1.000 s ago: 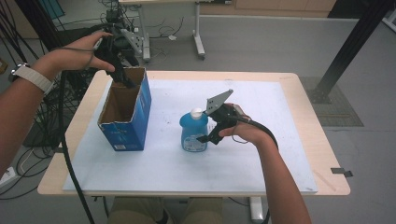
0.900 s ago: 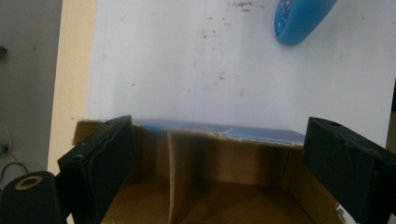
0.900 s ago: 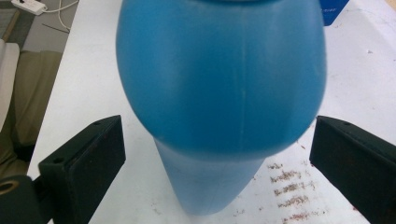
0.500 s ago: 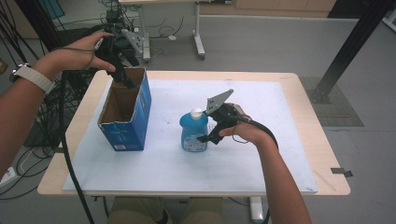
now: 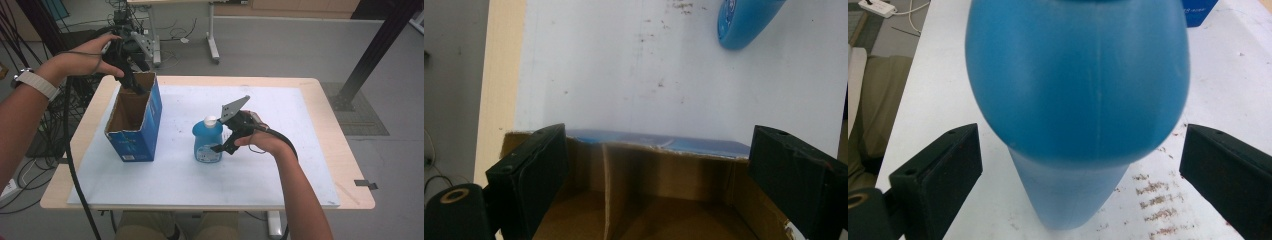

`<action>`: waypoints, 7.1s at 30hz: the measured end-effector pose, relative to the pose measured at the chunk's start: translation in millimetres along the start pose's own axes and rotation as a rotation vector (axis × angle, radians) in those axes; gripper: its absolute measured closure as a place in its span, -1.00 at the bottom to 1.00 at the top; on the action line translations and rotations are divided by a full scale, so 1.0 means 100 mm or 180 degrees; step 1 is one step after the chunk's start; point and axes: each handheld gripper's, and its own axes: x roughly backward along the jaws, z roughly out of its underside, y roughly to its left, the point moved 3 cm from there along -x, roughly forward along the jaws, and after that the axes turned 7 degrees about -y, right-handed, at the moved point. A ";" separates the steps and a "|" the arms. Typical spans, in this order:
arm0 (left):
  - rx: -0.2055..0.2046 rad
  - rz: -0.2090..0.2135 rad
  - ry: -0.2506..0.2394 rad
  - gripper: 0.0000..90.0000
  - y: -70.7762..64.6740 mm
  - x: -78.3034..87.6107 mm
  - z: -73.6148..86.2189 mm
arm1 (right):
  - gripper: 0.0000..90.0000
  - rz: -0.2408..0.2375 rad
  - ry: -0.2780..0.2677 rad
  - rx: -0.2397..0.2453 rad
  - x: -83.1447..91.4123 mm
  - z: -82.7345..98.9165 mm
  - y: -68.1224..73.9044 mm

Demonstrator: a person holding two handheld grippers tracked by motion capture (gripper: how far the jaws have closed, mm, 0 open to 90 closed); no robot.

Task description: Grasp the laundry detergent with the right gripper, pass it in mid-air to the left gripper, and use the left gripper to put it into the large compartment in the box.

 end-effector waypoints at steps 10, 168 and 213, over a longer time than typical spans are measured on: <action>-0.0003 0.0004 0.0009 -0.77 0.00 0.00 0.00 | -0.93 0.0007 -0.0004 -0.0002 0.01 0.00 0.00; 0.0007 0.0002 0.0017 -0.76 0.00 -0.04 0.02 | -0.39 -0.0060 -0.0393 -0.0007 -0.24 0.10 0.02; 0.0019 0.0008 0.0029 -0.76 -0.01 -0.05 0.03 | -0.06 -0.0168 -0.0591 -0.0035 -0.26 0.15 0.03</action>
